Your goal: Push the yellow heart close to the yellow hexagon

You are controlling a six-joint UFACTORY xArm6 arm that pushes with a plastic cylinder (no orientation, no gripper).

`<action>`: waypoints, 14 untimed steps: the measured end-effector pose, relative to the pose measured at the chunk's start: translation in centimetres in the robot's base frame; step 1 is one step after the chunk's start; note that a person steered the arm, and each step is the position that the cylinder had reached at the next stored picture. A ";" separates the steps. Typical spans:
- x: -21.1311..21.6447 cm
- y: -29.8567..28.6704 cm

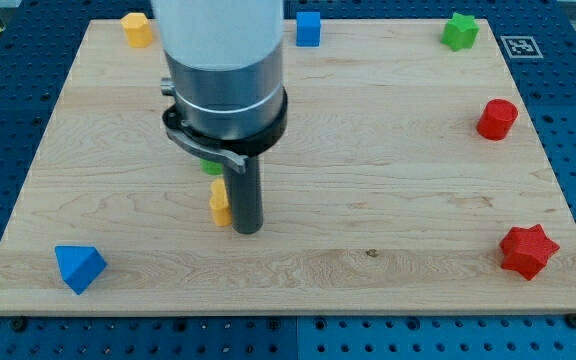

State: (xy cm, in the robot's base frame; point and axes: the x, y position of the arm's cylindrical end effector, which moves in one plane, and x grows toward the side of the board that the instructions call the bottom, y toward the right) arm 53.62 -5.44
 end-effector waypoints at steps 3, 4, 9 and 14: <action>-5.4 -6.3; -7.4 -8.4; -13.5 -11.7; -17.9 -9.3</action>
State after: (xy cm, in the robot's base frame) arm 35.72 -14.75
